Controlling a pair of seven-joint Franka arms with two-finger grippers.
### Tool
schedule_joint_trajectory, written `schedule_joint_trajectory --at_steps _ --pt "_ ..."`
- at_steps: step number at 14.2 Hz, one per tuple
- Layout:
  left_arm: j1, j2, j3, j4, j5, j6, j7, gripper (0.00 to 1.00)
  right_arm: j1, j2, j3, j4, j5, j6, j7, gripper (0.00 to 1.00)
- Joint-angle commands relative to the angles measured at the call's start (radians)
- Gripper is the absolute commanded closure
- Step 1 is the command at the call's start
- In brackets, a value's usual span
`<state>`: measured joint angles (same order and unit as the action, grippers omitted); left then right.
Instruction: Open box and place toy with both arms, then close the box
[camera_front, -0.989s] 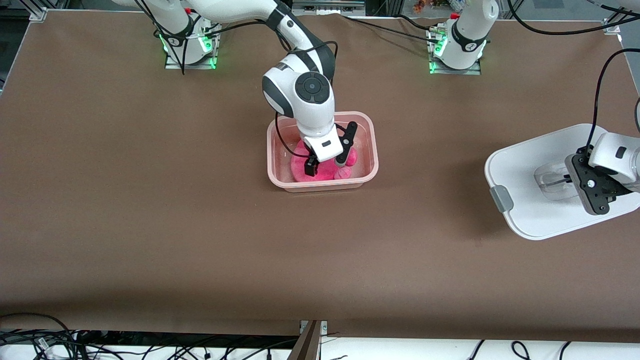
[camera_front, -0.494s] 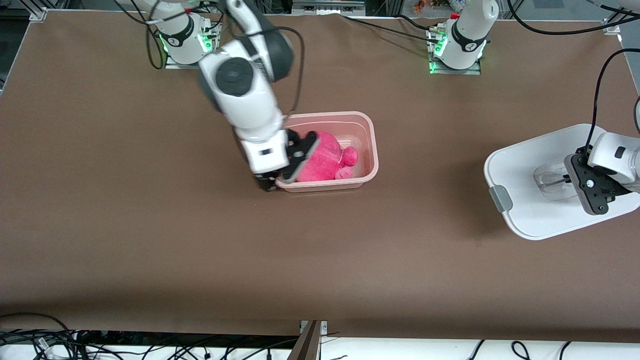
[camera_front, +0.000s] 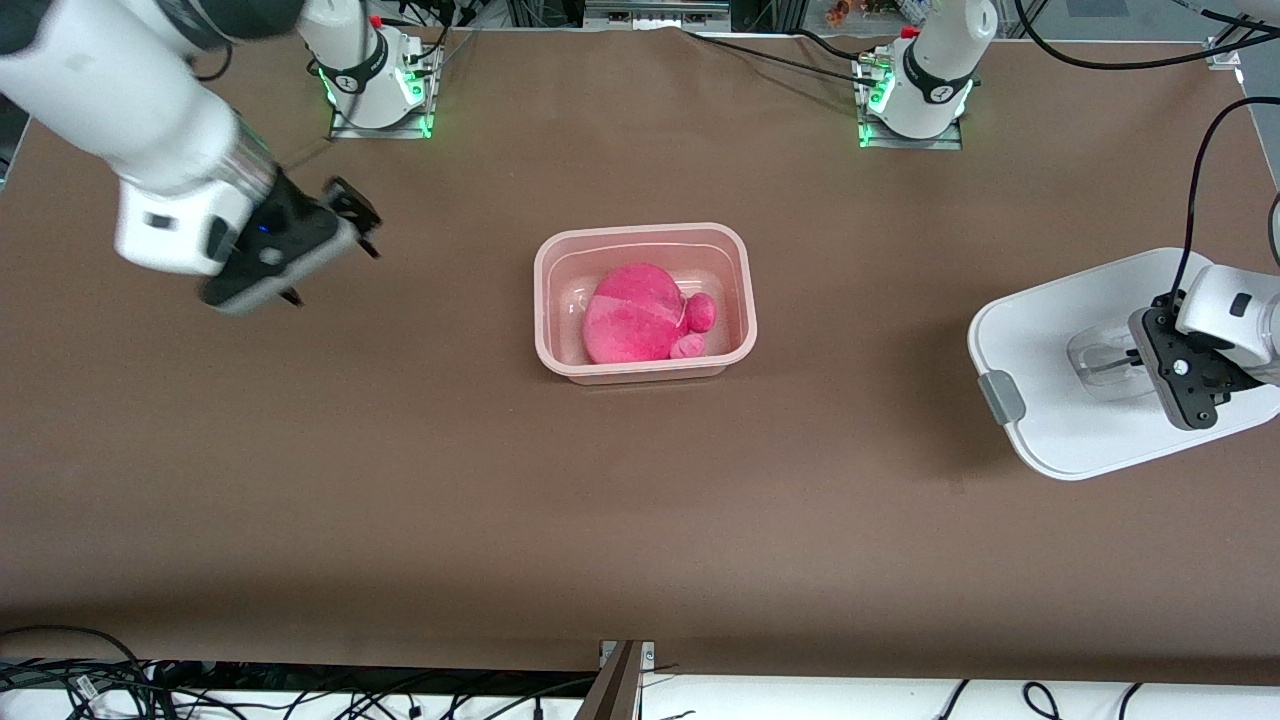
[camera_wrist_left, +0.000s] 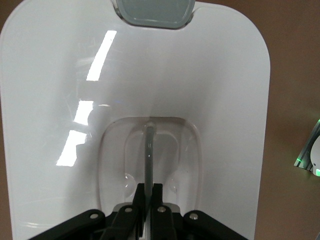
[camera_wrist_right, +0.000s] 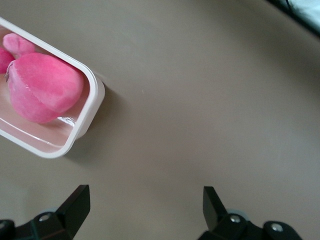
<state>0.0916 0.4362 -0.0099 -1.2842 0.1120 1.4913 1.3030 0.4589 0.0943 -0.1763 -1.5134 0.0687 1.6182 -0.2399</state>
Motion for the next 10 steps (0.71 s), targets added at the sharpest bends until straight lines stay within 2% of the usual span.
schedule_joint_trajectory --at_steps 1,4,6,8,10 --pt "0.000 -0.007 0.002 0.017 -0.023 -0.020 0.019 1.00 -0.034 -0.171 -0.012 -0.159 0.010 -0.044 0.126 0.00" --pt "-0.001 -0.007 0.002 0.017 -0.023 -0.020 0.019 1.00 -0.042 -0.171 -0.090 -0.140 0.006 -0.084 0.130 0.00" --pt "-0.001 -0.007 0.002 0.017 -0.021 -0.020 0.019 1.00 -0.125 -0.163 -0.060 -0.140 -0.003 -0.081 0.128 0.00" --pt "-0.001 -0.007 0.001 0.017 -0.020 -0.020 0.022 1.00 -0.233 -0.151 0.012 -0.139 -0.003 -0.073 0.116 0.00" --pt "0.003 -0.007 0.001 0.017 -0.021 -0.020 0.022 1.00 -0.235 -0.145 0.017 -0.111 -0.006 -0.081 0.103 0.00"
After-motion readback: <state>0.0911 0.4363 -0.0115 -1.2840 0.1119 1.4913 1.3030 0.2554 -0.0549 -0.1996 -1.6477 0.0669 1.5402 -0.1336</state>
